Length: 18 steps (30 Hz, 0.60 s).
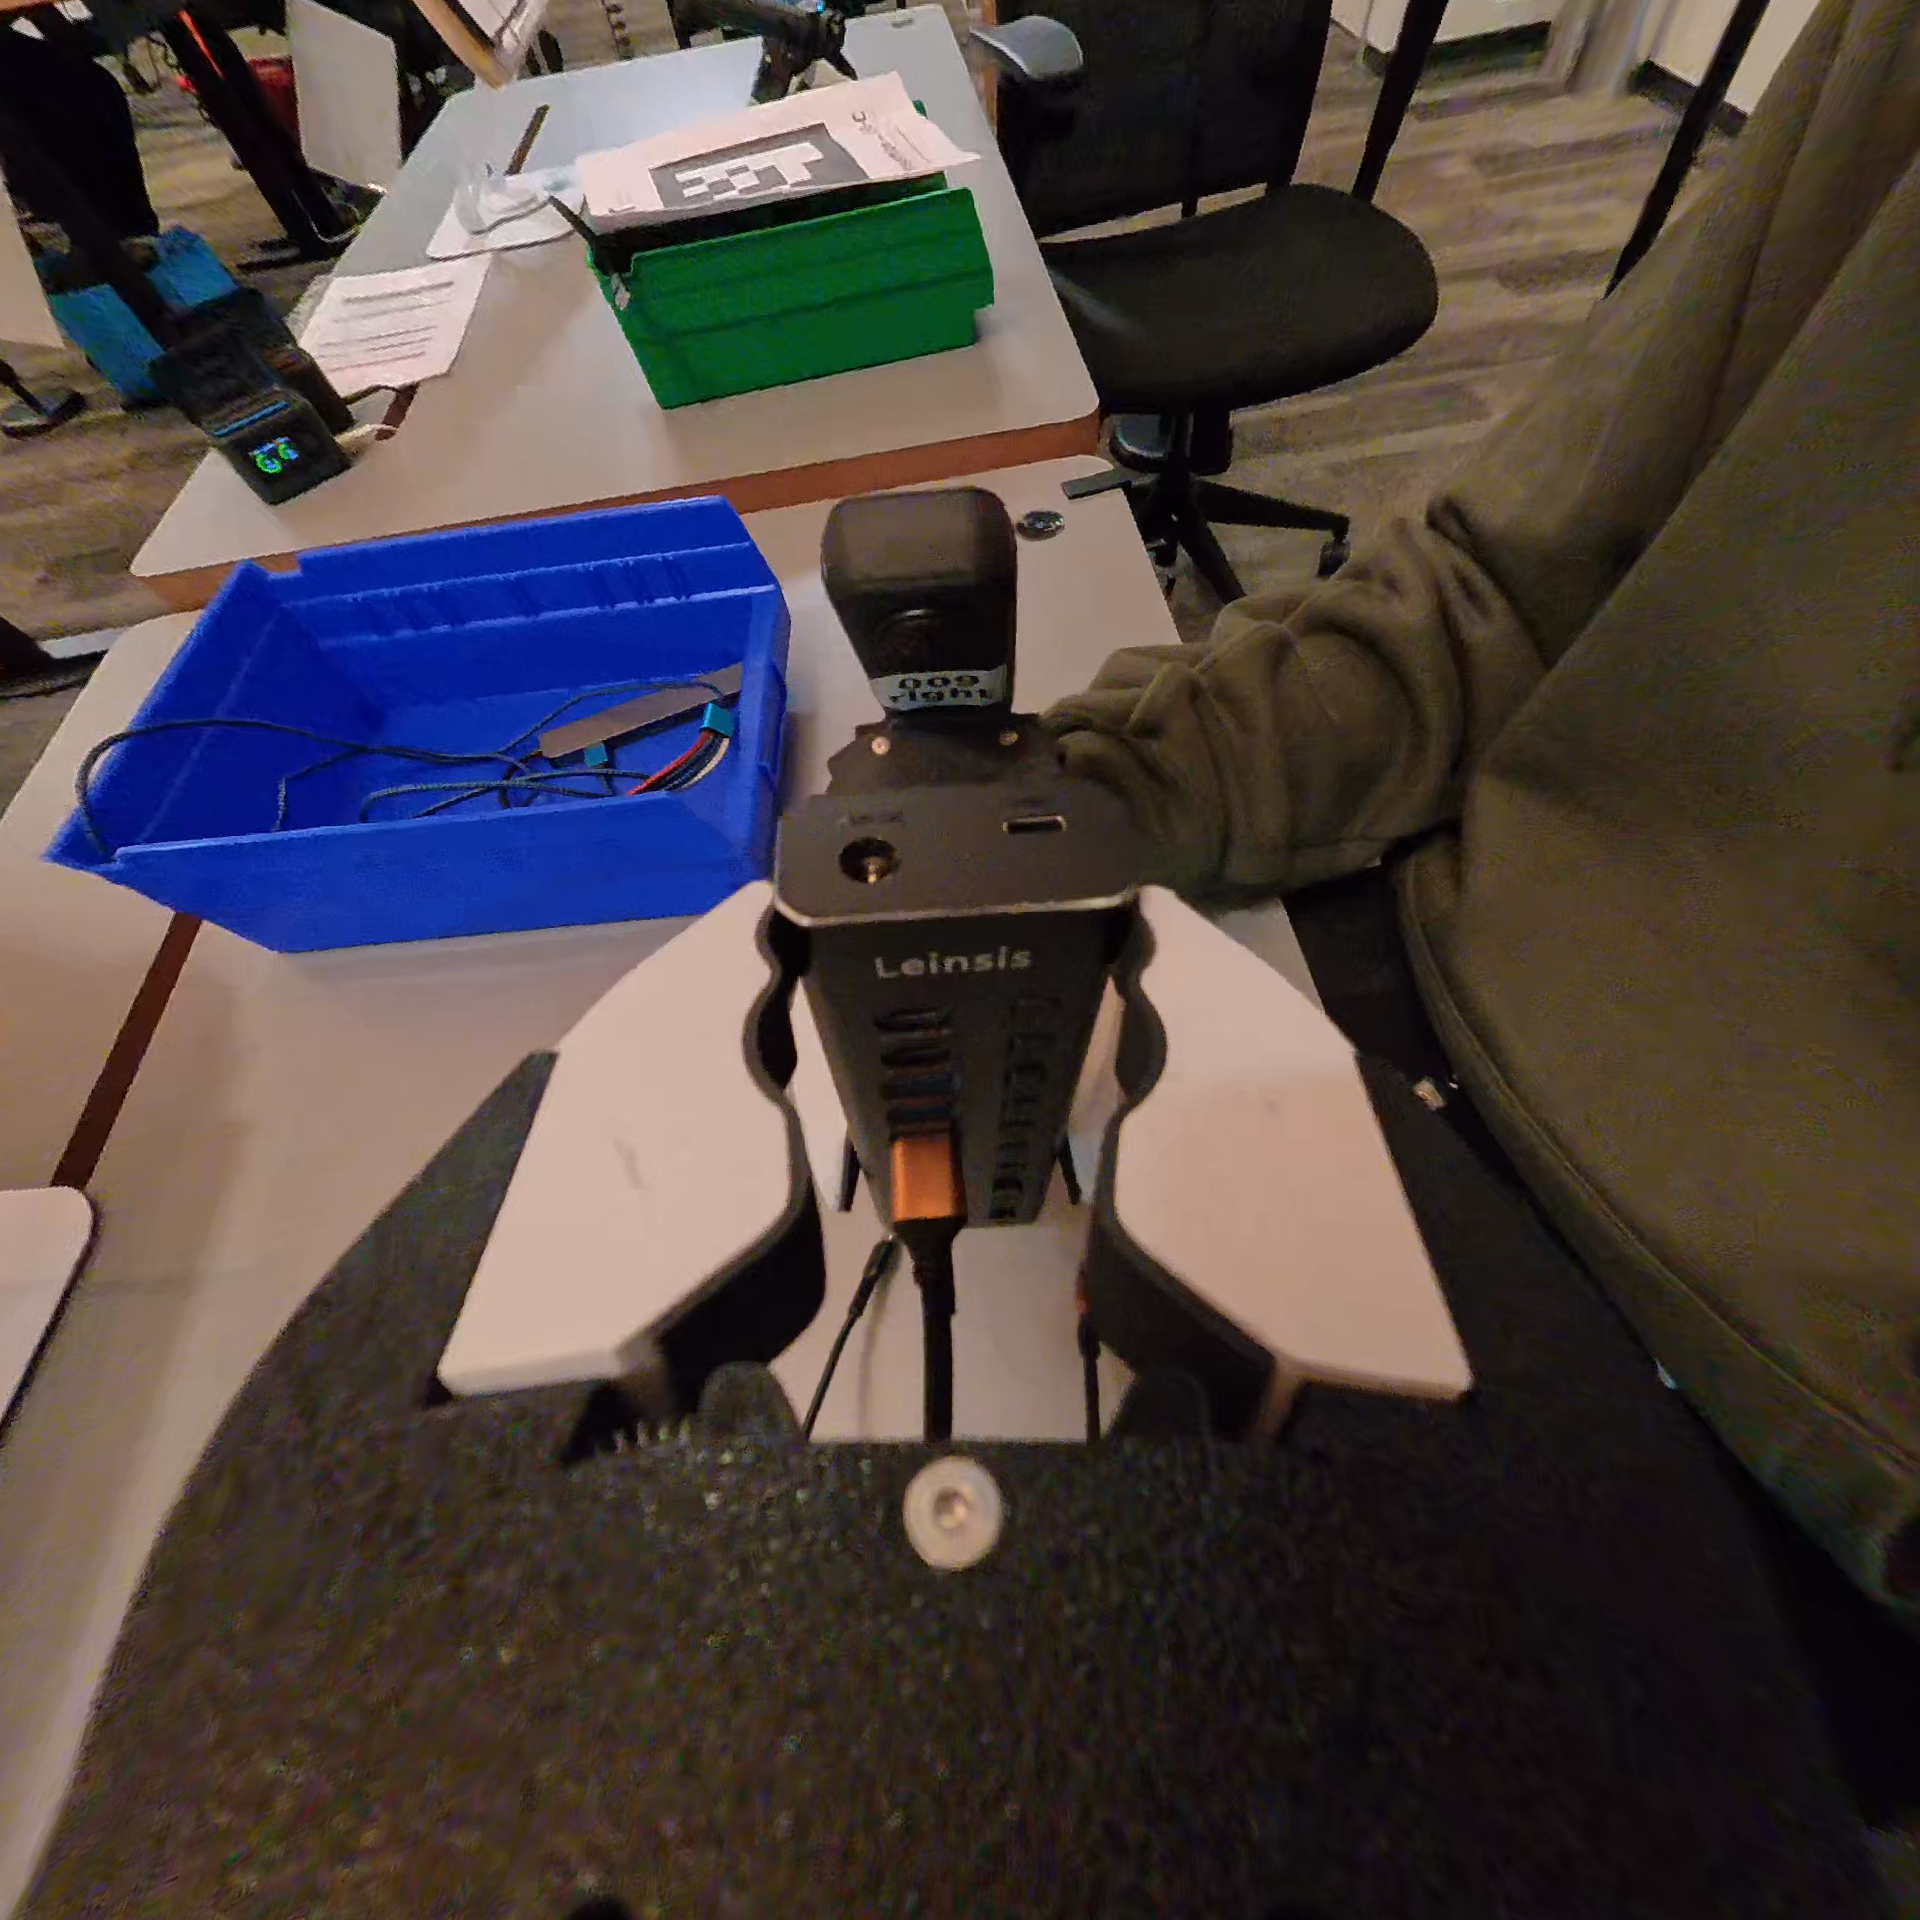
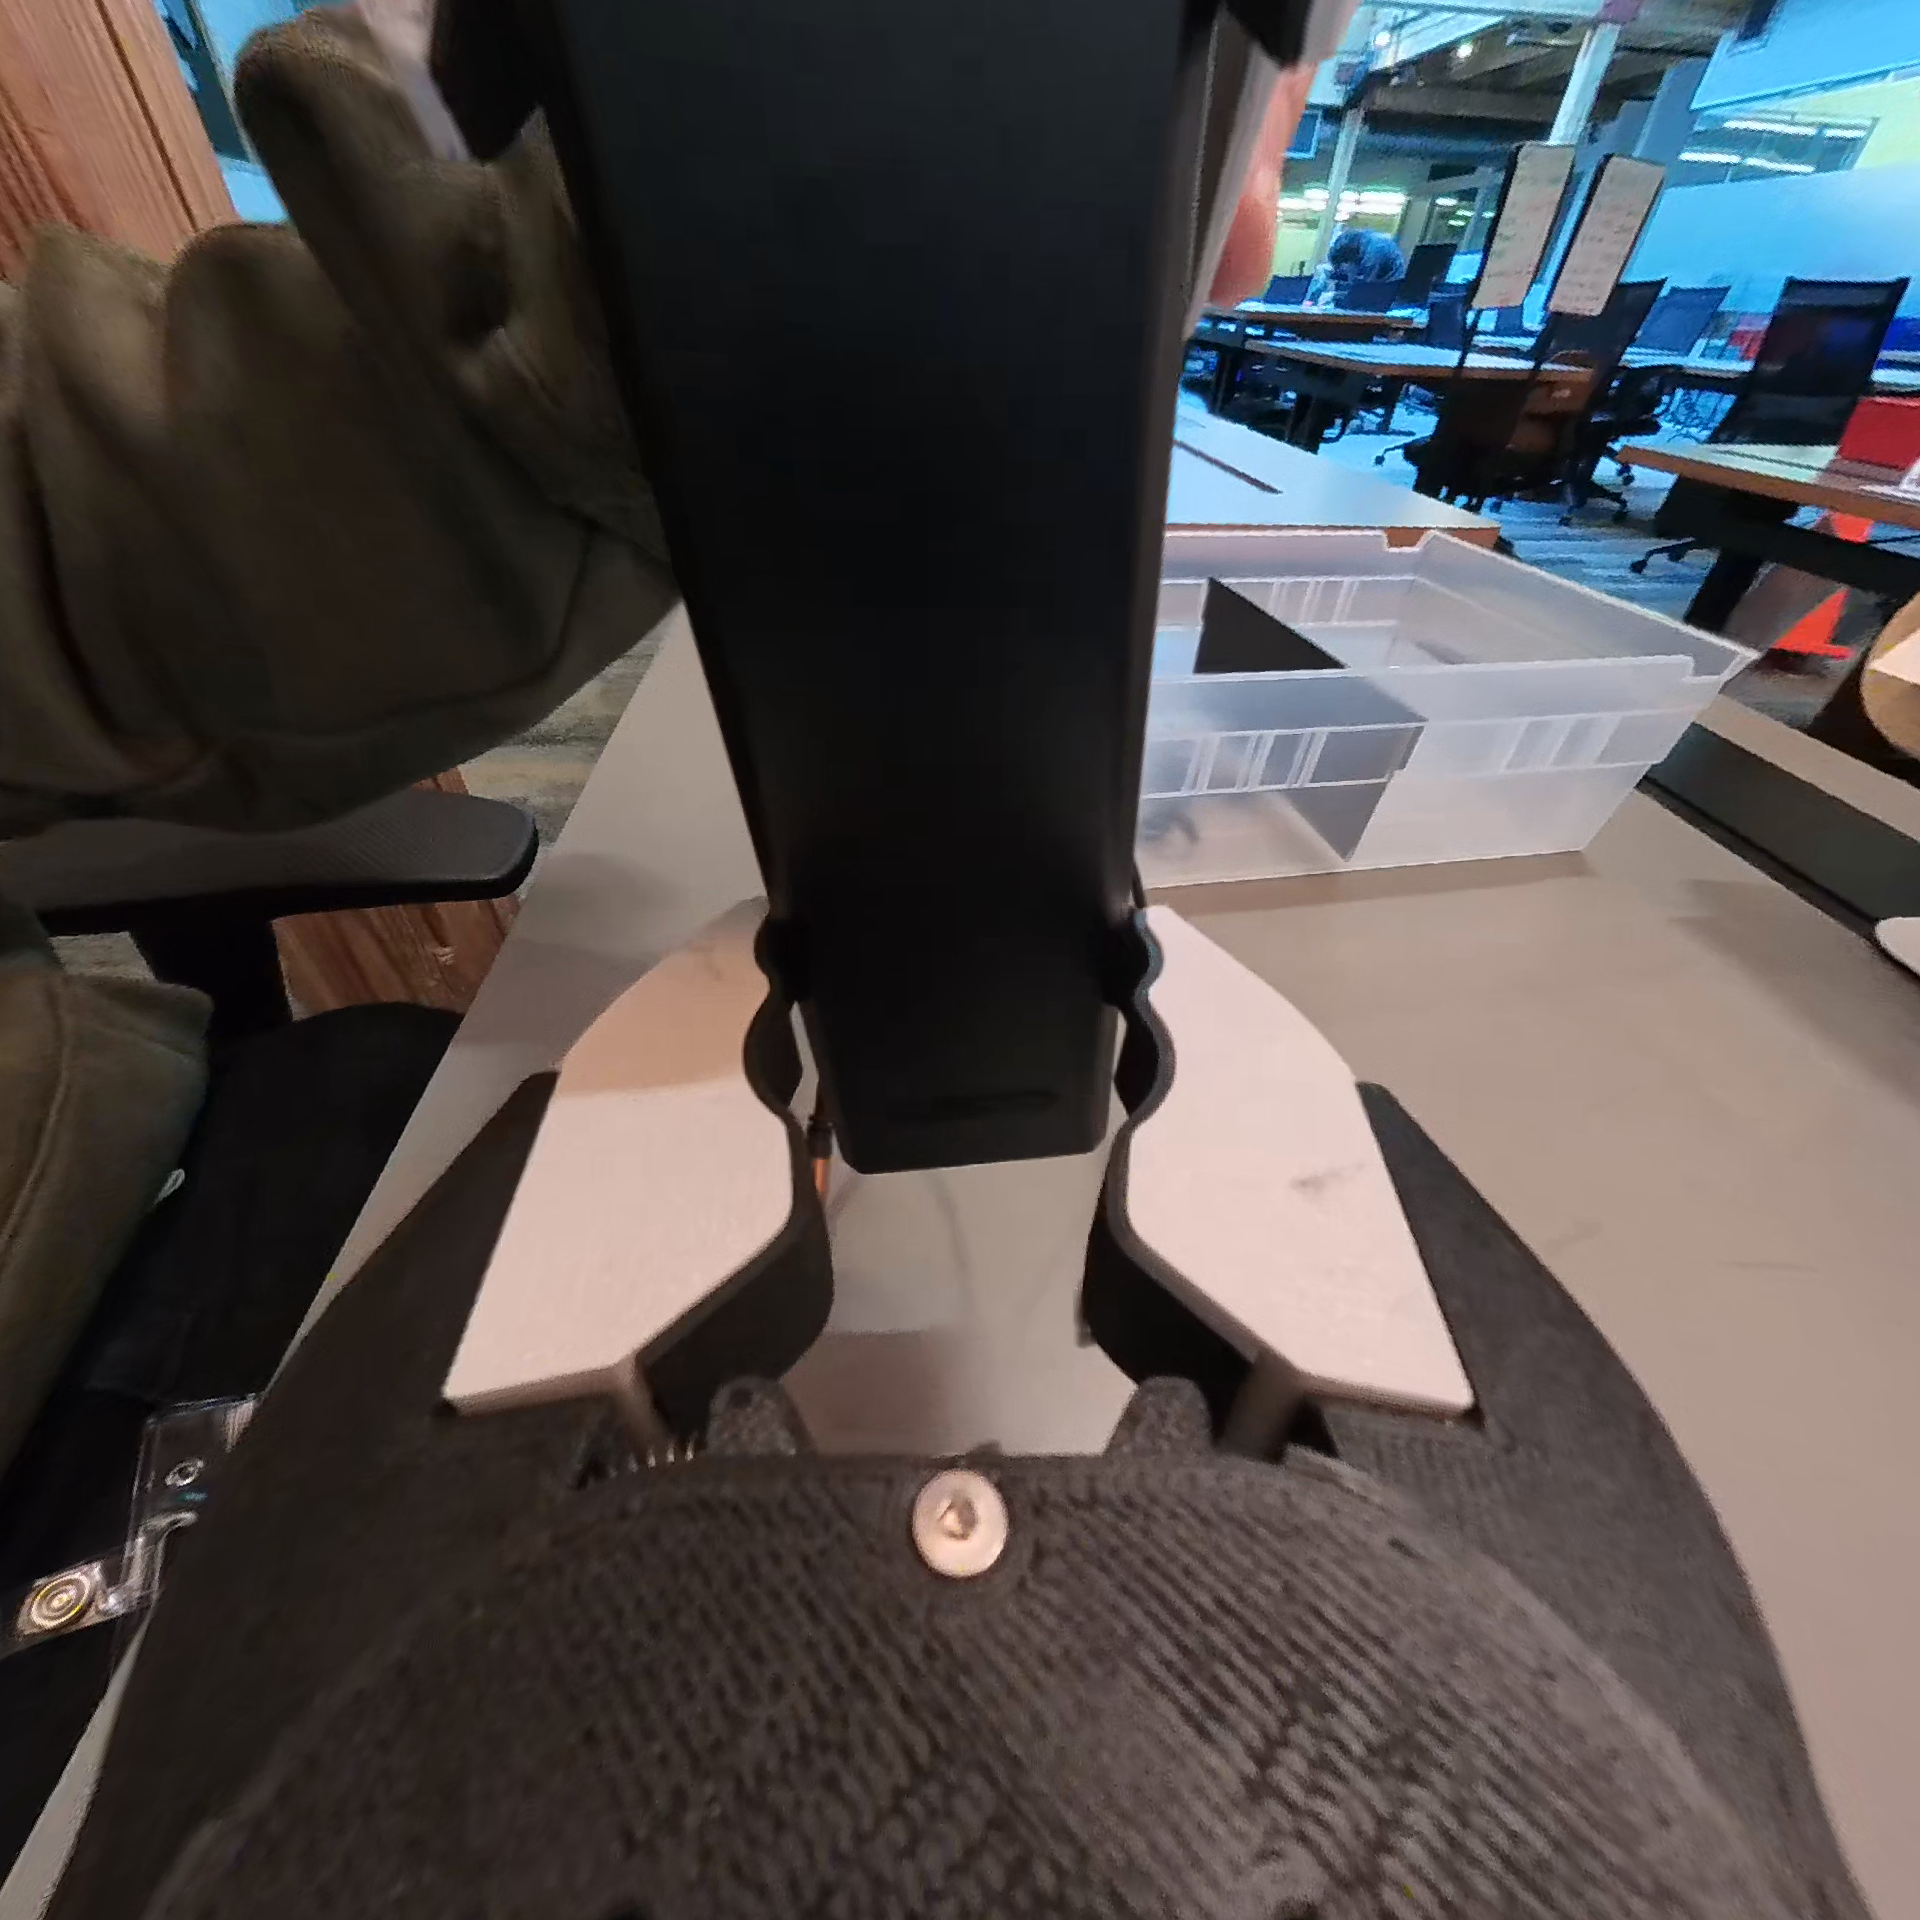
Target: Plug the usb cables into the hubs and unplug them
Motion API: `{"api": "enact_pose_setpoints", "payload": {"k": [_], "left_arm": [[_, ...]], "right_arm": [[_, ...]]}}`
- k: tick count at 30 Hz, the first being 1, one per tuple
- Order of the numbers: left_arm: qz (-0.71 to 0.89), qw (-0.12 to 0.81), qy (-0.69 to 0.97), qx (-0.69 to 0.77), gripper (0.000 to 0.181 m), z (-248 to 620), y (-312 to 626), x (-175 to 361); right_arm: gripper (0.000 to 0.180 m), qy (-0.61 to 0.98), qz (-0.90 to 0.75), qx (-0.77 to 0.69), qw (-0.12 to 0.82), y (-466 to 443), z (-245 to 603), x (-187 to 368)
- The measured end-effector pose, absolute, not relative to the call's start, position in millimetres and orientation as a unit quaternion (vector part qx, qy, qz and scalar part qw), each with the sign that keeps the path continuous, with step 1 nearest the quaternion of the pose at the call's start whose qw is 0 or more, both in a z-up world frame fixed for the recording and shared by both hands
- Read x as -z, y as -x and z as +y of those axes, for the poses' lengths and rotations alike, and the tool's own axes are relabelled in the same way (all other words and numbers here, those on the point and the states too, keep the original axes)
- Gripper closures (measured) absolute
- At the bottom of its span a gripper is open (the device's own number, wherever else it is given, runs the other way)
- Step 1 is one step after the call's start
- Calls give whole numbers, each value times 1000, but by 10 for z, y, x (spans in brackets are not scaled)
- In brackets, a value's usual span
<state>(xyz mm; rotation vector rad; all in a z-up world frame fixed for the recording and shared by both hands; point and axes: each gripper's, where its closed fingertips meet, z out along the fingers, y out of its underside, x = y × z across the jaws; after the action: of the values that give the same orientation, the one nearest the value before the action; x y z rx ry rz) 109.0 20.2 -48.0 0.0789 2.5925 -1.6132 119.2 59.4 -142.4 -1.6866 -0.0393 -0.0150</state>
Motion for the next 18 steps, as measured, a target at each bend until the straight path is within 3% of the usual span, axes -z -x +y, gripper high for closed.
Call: {"api": "enact_pose_setpoints", "payload": {"k": [10,15,18], "left_arm": [[836,133,38,531,105,273,-1309,439],[804,205,81,552,113,500,-1400,228],[799,288,179,496,127,1033,-1655,272]], "right_arm": [[119,725,4,9,688,-1315,463,1325],[119,727,30,30,685,-1507,244,1328],[119,723,51,34,688,-1617,124,1346]]}}
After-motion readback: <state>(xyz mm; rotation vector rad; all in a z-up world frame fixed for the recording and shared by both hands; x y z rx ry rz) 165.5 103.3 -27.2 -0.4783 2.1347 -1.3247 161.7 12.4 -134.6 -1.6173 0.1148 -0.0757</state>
